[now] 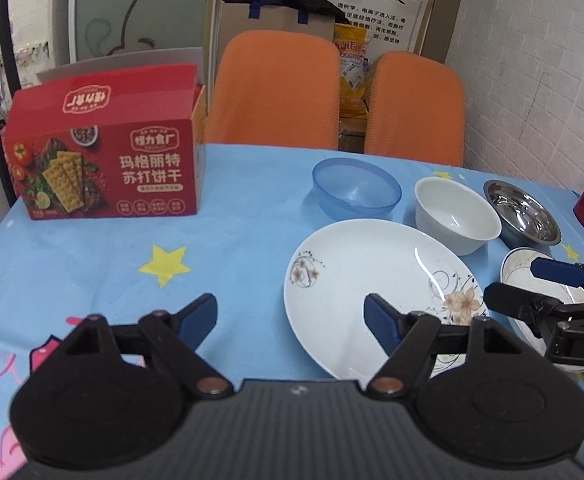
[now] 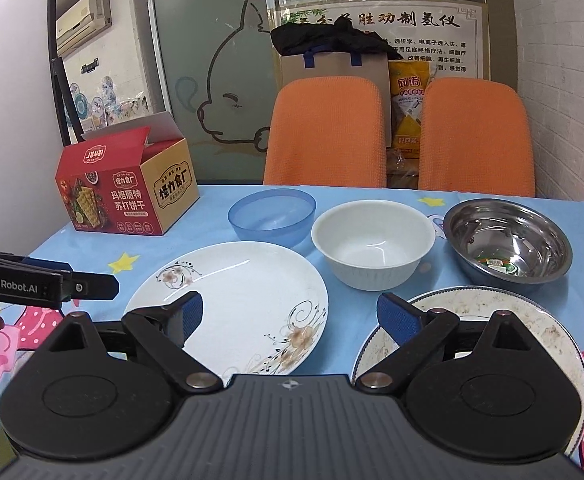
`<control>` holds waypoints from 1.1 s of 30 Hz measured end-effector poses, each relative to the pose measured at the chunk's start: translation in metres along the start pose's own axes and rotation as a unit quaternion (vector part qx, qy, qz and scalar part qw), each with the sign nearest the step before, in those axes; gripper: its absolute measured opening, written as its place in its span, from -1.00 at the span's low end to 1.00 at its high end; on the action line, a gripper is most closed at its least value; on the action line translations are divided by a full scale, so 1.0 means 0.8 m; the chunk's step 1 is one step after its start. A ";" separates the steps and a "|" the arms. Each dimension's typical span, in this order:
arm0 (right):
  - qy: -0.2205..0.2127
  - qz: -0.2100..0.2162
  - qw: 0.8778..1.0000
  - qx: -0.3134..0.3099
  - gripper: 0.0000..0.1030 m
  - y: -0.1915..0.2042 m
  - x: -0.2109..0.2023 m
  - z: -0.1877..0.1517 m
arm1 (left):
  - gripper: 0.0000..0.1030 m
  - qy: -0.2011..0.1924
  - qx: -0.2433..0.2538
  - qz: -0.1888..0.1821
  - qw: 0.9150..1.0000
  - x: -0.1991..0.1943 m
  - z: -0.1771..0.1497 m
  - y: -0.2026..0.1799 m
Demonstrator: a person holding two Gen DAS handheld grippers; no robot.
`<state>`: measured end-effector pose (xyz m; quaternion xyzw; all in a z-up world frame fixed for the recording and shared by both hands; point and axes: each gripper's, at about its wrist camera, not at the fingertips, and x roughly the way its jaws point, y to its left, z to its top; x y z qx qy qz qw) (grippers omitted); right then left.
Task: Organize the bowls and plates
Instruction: 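Move both tools to the rim of the white floral plate, then close the right tool on the floral plate rim while the left tool grips it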
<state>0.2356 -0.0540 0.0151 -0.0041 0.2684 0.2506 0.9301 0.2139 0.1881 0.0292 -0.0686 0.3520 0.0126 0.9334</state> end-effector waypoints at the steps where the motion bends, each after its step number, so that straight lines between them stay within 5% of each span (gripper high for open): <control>1: 0.003 0.002 1.000 0.000 1.00 -0.001 0.006 0.001 | 0.45 0.005 0.002 -0.006 1.000 0.005 0.003 -0.002; 5: 0.014 0.008 1.000 -0.002 1.00 -0.002 0.026 0.004 | 0.45 0.025 0.015 -0.026 0.999 0.027 0.010 -0.013; 17: 0.066 0.021 0.997 -0.020 1.00 0.008 0.079 -0.005 | 0.45 0.076 0.028 -0.004 0.997 0.092 0.015 -0.019; 33: 0.080 0.029 0.995 -0.056 1.00 0.024 0.101 -0.023 | 0.45 0.077 0.021 0.001 0.997 0.103 0.008 -0.018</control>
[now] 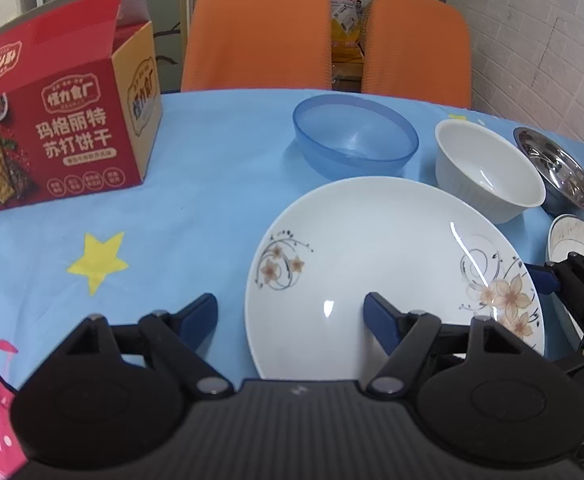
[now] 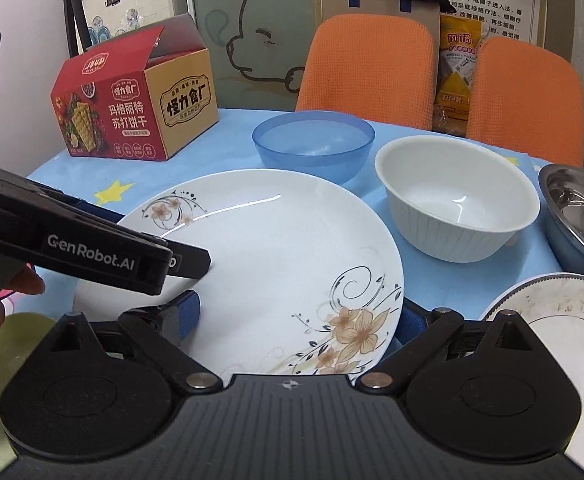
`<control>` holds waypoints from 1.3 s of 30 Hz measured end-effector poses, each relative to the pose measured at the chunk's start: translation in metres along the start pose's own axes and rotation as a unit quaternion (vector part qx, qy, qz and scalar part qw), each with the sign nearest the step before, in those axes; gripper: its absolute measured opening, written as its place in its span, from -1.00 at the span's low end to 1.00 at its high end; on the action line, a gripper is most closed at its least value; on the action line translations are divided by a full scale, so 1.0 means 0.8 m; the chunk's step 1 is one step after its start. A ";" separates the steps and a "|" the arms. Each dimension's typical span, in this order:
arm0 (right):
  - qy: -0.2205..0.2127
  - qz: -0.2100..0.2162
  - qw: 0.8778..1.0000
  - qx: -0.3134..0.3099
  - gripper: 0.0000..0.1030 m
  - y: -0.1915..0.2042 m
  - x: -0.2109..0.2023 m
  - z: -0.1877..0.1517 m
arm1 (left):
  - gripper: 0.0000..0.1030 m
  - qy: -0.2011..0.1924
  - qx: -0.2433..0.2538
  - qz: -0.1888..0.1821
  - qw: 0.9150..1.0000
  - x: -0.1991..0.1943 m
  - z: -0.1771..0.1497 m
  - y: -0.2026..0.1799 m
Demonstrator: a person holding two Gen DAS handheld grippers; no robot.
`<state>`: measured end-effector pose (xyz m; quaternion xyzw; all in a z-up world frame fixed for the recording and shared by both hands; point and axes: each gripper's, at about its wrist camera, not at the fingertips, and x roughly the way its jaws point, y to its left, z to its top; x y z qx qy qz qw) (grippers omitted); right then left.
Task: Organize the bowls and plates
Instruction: 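Close the right tool on the floral plate rim while the left tool grips it, then carry the floral plate onto the green plate and open both tools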
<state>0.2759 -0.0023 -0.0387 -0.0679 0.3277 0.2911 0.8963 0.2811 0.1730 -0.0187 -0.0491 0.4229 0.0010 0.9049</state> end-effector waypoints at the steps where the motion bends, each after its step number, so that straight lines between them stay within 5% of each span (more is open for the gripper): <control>1: -0.001 -0.001 1.000 -0.001 1.00 0.000 0.000 0.000 | 0.45 0.000 -0.002 -0.001 1.000 0.000 0.000 0.001; 8: -0.010 0.000 1.000 -0.006 1.00 0.000 0.002 -0.002 | 0.44 -0.005 0.001 -0.015 1.000 0.002 -0.001 0.000; 11: -0.013 0.000 1.000 -0.004 1.00 0.000 0.001 -0.002 | 0.16 -0.017 0.008 -0.029 0.999 -0.001 -0.006 -0.008; 16: -0.018 -0.021 0.999 0.015 1.00 -0.002 -0.004 -0.001 | 0.09 -0.014 -0.010 -0.019 1.000 -0.007 -0.004 -0.015; 39: -0.070 -0.016 0.997 0.043 1.00 0.031 -0.084 0.013 | 0.09 -0.060 -0.015 0.001 0.998 -0.107 -0.011 -0.021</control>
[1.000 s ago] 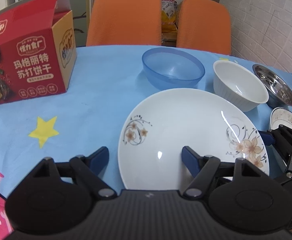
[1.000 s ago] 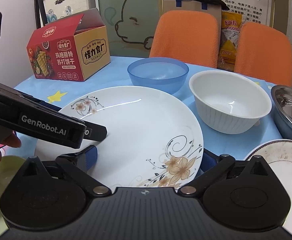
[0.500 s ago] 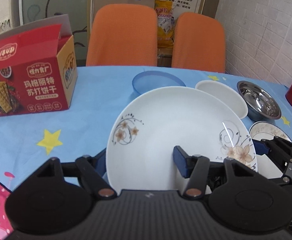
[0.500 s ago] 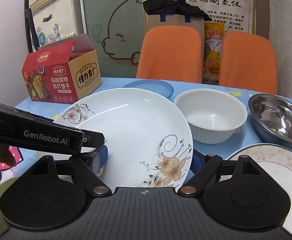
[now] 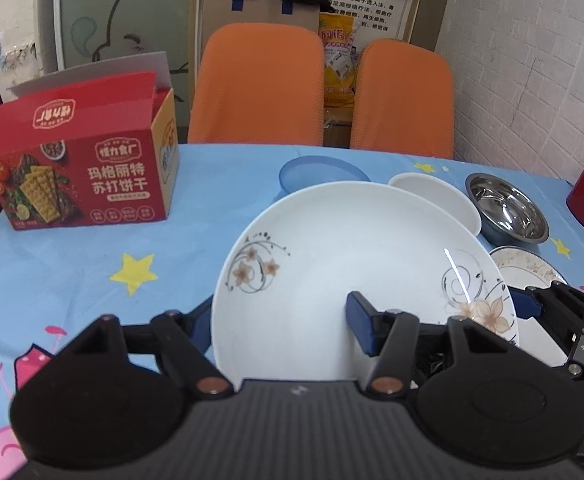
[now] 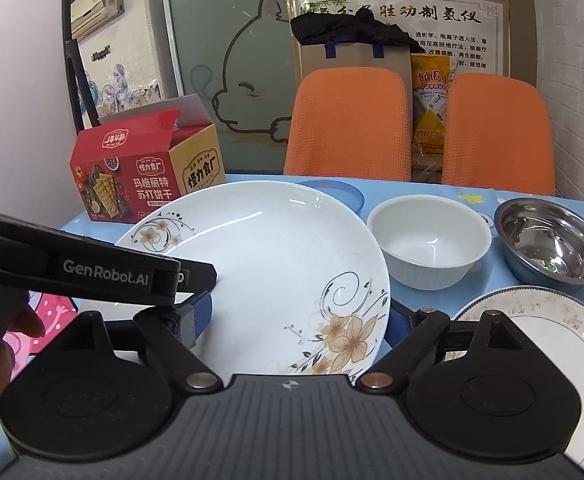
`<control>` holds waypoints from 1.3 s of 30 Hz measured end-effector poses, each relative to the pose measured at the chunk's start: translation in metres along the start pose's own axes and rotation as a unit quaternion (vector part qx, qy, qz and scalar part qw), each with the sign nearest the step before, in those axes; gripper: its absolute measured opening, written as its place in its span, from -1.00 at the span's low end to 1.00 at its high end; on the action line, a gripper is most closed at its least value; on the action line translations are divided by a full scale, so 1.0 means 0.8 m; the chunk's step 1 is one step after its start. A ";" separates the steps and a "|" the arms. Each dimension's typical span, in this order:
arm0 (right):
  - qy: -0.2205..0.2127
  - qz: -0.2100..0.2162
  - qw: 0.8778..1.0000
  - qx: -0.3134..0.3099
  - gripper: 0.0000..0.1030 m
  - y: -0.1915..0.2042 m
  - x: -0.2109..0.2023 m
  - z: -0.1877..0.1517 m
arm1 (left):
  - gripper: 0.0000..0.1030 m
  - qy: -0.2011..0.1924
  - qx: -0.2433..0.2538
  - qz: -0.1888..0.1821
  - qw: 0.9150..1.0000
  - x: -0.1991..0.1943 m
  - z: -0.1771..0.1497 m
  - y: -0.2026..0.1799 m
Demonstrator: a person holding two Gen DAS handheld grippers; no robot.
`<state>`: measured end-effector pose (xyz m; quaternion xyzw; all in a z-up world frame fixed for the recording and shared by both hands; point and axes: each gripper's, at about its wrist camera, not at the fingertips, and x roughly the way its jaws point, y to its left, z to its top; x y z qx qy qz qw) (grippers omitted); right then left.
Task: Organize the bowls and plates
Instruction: 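Carry the floral plate onto the green plate and open both tools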
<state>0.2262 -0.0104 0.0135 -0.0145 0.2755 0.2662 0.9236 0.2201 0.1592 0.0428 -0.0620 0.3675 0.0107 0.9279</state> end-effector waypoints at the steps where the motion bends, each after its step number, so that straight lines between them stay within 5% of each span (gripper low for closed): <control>1: 0.000 0.003 1.000 0.000 1.00 0.003 -0.003 -0.001 | 0.09 0.000 -0.003 0.002 1.000 -0.006 -0.006 0.002; 13: 0.019 0.049 0.998 0.016 1.00 0.065 -0.059 -0.069 | 0.09 0.008 -0.033 0.037 0.999 -0.073 -0.109 0.026; 19: 0.032 0.047 0.998 0.012 1.00 0.081 -0.065 -0.095 | 0.08 0.019 -0.056 0.026 0.998 -0.068 -0.138 0.038; 24: 0.029 0.035 0.999 -0.016 1.00 0.087 -0.060 -0.102 | 0.12 0.018 -0.076 0.001 0.997 -0.061 -0.148 0.049; 29: 0.059 0.032 0.997 -0.035 1.00 0.085 -0.045 -0.106 | 0.28 -0.026 -0.059 0.010 0.998 -0.080 -0.145 0.046; 33: 0.011 0.024 1.000 -0.008 1.00 0.074 -0.063 -0.101 | 0.38 -0.061 -0.054 0.022 0.996 -0.103 -0.135 0.045; 39: -0.020 0.022 0.999 0.043 1.00 0.036 -0.085 -0.087 | 0.38 -0.062 -0.048 0.009 0.997 -0.108 -0.119 0.030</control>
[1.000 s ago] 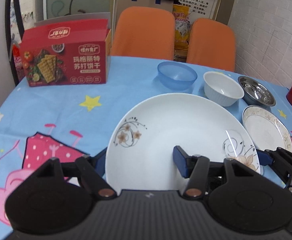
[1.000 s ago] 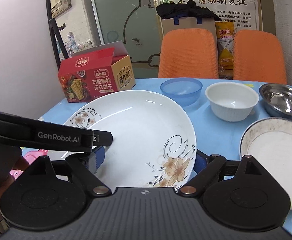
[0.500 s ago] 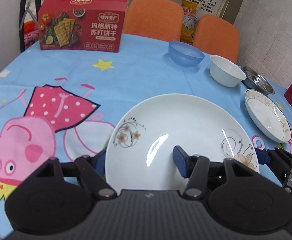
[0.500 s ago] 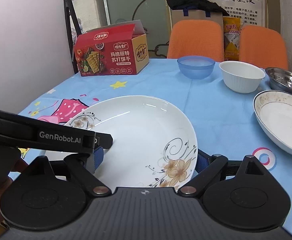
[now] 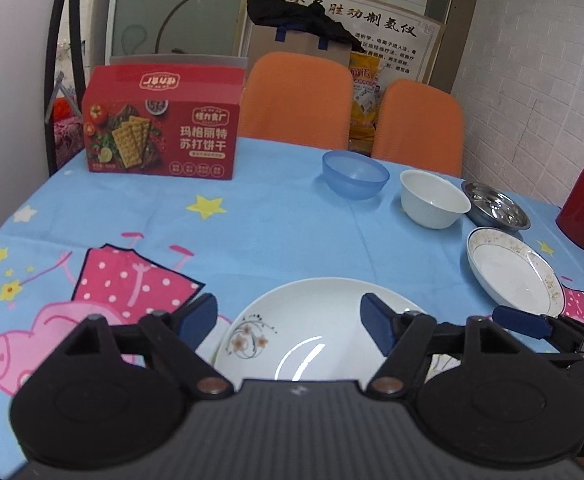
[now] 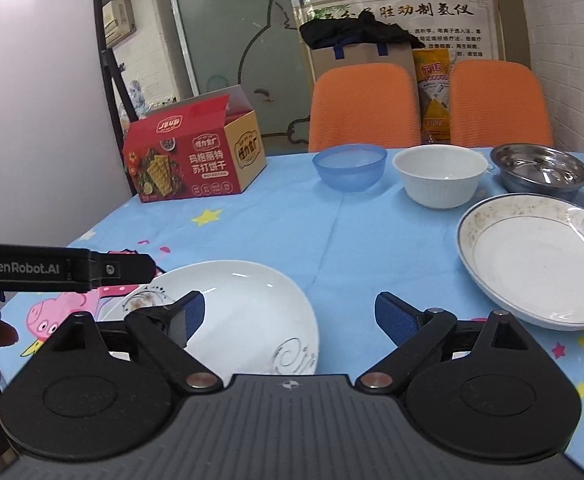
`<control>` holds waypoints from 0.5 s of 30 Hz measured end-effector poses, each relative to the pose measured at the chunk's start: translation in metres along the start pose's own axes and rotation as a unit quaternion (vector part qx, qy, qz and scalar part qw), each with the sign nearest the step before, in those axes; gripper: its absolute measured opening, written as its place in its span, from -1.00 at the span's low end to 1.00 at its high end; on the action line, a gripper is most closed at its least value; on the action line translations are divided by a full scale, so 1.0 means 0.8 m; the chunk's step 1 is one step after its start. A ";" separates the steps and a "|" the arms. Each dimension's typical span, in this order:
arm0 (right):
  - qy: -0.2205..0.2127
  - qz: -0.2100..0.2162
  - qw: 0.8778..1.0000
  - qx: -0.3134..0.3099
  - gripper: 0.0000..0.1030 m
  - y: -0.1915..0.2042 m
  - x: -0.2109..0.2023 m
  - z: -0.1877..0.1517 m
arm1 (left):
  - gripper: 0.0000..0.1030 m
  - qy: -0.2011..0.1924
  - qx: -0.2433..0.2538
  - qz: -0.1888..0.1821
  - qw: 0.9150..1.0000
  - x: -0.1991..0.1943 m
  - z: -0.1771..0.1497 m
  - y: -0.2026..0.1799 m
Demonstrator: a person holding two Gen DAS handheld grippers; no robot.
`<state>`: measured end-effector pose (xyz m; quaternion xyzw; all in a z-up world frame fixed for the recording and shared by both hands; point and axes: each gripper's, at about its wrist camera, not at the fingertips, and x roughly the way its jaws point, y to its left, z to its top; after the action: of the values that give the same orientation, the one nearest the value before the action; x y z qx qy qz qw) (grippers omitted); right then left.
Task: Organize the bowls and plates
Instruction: 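Carry the floral plate onto the green plate and open both tools, then move both tools to the rim of the gold-rimmed white plate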
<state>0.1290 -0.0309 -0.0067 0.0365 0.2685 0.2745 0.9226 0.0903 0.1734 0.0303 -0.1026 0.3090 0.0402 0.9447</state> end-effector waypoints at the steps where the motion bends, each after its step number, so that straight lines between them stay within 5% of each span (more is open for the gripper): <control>1: -0.001 -0.003 1.000 0.006 1.00 -0.008 -0.004 0.000 | 0.38 0.003 0.002 -0.005 1.000 0.002 0.000 -0.005; 15: -0.035 -0.122 0.985 0.112 1.00 -0.156 -0.081 -0.011 | 0.39 0.072 0.038 -0.084 0.993 0.060 0.000 -0.127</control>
<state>0.1395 -0.1715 -0.0104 0.1166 0.2676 0.1263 0.9481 0.1435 0.0746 0.0193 -0.0947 0.3678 -0.0588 0.9232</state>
